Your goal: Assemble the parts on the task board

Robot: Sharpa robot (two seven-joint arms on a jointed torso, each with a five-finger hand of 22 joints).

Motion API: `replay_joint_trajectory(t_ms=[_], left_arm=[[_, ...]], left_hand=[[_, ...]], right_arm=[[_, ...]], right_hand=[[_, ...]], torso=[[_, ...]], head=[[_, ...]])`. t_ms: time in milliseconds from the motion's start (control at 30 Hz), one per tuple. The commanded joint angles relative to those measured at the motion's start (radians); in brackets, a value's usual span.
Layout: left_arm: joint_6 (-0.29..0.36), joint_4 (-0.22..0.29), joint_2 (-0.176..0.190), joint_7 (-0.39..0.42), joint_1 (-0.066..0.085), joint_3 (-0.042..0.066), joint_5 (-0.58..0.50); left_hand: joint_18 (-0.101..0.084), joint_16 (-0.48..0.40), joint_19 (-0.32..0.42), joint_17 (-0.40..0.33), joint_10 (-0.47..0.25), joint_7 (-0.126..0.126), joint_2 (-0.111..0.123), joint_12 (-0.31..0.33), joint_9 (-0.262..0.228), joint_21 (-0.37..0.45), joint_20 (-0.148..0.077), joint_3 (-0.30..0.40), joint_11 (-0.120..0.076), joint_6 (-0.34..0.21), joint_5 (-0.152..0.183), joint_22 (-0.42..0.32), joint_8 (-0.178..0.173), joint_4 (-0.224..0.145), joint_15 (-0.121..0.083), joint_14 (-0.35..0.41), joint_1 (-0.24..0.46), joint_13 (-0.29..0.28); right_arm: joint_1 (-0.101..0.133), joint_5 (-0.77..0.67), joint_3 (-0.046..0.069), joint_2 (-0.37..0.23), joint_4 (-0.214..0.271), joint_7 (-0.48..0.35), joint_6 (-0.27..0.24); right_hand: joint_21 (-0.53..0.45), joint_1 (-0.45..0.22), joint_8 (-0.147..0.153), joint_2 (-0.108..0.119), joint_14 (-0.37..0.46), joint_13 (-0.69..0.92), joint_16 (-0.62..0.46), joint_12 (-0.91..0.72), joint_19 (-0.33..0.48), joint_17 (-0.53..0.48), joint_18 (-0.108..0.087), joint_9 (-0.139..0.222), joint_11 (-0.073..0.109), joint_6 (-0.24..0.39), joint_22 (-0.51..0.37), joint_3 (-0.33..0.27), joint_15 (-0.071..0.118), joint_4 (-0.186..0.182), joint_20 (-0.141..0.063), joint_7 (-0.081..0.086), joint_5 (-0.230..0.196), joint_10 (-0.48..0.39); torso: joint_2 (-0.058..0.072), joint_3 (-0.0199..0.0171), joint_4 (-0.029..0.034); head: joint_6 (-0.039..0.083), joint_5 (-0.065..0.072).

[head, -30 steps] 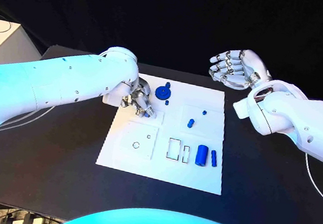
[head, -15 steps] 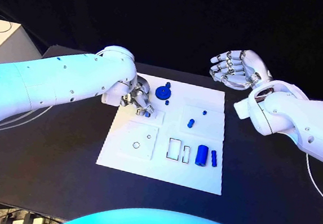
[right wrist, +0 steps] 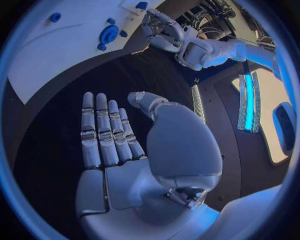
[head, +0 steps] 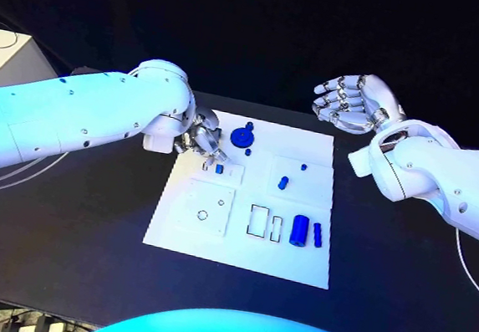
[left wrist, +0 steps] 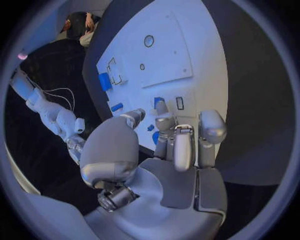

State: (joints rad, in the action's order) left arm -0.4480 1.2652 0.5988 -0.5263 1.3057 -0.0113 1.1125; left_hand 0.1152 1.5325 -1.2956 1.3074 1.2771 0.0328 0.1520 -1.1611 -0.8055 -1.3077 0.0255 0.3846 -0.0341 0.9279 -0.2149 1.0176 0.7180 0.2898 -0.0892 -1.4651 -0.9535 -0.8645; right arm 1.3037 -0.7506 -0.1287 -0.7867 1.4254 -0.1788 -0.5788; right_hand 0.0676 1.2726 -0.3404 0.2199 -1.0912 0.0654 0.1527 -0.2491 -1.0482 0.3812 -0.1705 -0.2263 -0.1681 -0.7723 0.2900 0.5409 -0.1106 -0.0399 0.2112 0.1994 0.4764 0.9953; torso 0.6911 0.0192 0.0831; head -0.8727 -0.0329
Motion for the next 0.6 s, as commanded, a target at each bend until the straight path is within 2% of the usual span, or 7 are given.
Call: replay_joint_trajectory(t_ms=[33, 133, 167, 267, 333, 467, 600], left_arm=[[0.036, 0.03, 0.021, 0.01, 0.003, 0.006, -0.006], [0.068, 0.049, 0.04, 0.012, 0.004, 0.009, -0.006], [0.088, 0.055, 0.046, 0.013, 0.004, 0.009, -0.009], [0.138, 0.071, 0.06, 0.018, 0.004, 0.01, -0.024], [0.16, 0.08, 0.067, 0.021, 0.003, 0.01, -0.038], [0.213, 0.1, 0.079, 0.029, -0.003, 0.009, -0.068], [0.252, 0.107, 0.084, 0.035, -0.011, 0.008, -0.083]], left_hand=[[-0.005, -0.008, 0.013, 0.176, -0.024, 0.012, -0.005, 0.016, 0.004, 0.013, 0.004, -0.012, 0.01, -0.038, -0.002, -0.019, -0.022, 0.0, 0.009, -0.079, -0.016, 0.028], [-0.001, -0.022, 0.027, 0.153, -0.061, 0.032, -0.016, 0.04, 0.022, 0.027, 0.015, -0.018, 0.027, -0.079, -0.008, -0.041, -0.059, 0.0, 0.022, -0.072, -0.038, 0.07], [-0.001, -0.026, 0.03, 0.145, -0.092, 0.047, -0.027, 0.062, 0.037, 0.032, 0.023, -0.012, 0.039, -0.106, -0.011, -0.047, -0.085, -0.001, 0.032, -0.069, -0.06, 0.105], [0.008, -0.042, 0.055, 0.118, -0.152, 0.07, -0.036, 0.103, 0.065, 0.056, 0.041, 0.007, 0.06, -0.145, -0.015, -0.088, -0.126, -0.005, 0.05, -0.058, -0.113, 0.175], [0.01, -0.044, 0.059, 0.114, -0.163, 0.082, -0.036, 0.103, 0.084, 0.06, 0.051, 0.024, 0.07, -0.159, -0.016, -0.093, -0.148, -0.009, 0.059, -0.056, -0.15, 0.184], [0.012, -0.045, 0.061, 0.109, -0.191, 0.09, -0.024, 0.116, 0.112, 0.064, 0.059, 0.057, 0.077, -0.164, -0.017, -0.098, -0.169, -0.021, 0.065, -0.054, -0.209, 0.219], [0.012, -0.046, 0.061, 0.108, -0.194, 0.094, -0.021, 0.115, 0.121, 0.064, 0.062, 0.065, 0.08, -0.168, -0.016, -0.099, -0.177, -0.021, 0.068, -0.053, -0.22, 0.223]], right_arm=[[-0.001, -0.003, 0.0, -0.002, 0.002, -0.006, 0.011], [-0.001, -0.003, 0.0, -0.004, 0.003, -0.007, 0.011], [-0.001, -0.003, 0.0, -0.004, 0.003, -0.006, 0.011], [-0.001, -0.003, 0.0, -0.005, 0.003, -0.006, 0.011], [-0.001, -0.003, 0.0, -0.006, 0.003, -0.007, 0.011], [-0.002, -0.003, 0.0, -0.007, 0.003, -0.007, 0.011], [-0.003, -0.003, 0.0, -0.007, 0.004, -0.007, 0.01]], right_hand=[[-0.003, -0.01, -0.004, -0.003, -0.002, -0.002, -0.004, 0.003, 0.0, -0.001, -0.011, 0.001, -0.007, 0.008, -0.001, -0.003, -0.007, 0.004, 0.008, 0.046, 0.004, 0.002], [-0.003, -0.01, -0.004, -0.003, -0.002, -0.002, -0.004, 0.003, 0.0, -0.001, -0.011, 0.001, -0.007, 0.008, -0.001, -0.003, -0.007, 0.004, 0.008, 0.046, 0.004, 0.002], [-0.003, -0.01, -0.004, -0.003, -0.002, -0.002, -0.004, 0.003, 0.0, -0.001, -0.011, 0.001, -0.007, 0.008, -0.001, -0.003, -0.007, 0.004, 0.008, 0.046, 0.004, 0.002], [-0.003, -0.01, -0.004, -0.003, -0.002, -0.002, -0.004, 0.003, 0.0, -0.001, -0.011, 0.001, -0.007, 0.008, -0.001, -0.003, -0.007, 0.004, 0.008, 0.046, 0.004, 0.002], [-0.003, -0.01, -0.004, -0.003, -0.002, -0.002, -0.004, 0.003, 0.0, -0.001, -0.011, 0.001, -0.007, 0.008, -0.001, -0.003, -0.007, 0.004, 0.008, 0.046, 0.004, 0.002], [-0.003, -0.01, -0.004, -0.003, -0.002, -0.002, -0.004, 0.003, 0.0, -0.001, -0.011, 0.001, -0.007, 0.008, -0.001, -0.003, -0.007, 0.004, 0.008, 0.046, 0.004, 0.002], [-0.003, -0.01, -0.004, -0.003, -0.002, -0.002, -0.004, 0.003, 0.0, -0.001, -0.011, 0.001, -0.007, 0.008, -0.001, -0.003, -0.007, 0.004, 0.008, 0.046, 0.004, 0.002]], torso=[[0.0, 0.0006, -0.0001], [0.0, 0.0003, 0.0003], [0.0, 0.0002, 0.0007], [-0.001, 0.0005, 0.0008], [-0.001, 0.0007, 0.0009], [-0.001, 0.0021, 0.0006], [-0.001, 0.0025, 0.0005]], head=[[0.0, 0.002], [0.0, 0.003], [0.0, 0.004], [0.0, 0.003], [0.0, 0.002], [0.0, 0.0], [0.0, -0.002]])
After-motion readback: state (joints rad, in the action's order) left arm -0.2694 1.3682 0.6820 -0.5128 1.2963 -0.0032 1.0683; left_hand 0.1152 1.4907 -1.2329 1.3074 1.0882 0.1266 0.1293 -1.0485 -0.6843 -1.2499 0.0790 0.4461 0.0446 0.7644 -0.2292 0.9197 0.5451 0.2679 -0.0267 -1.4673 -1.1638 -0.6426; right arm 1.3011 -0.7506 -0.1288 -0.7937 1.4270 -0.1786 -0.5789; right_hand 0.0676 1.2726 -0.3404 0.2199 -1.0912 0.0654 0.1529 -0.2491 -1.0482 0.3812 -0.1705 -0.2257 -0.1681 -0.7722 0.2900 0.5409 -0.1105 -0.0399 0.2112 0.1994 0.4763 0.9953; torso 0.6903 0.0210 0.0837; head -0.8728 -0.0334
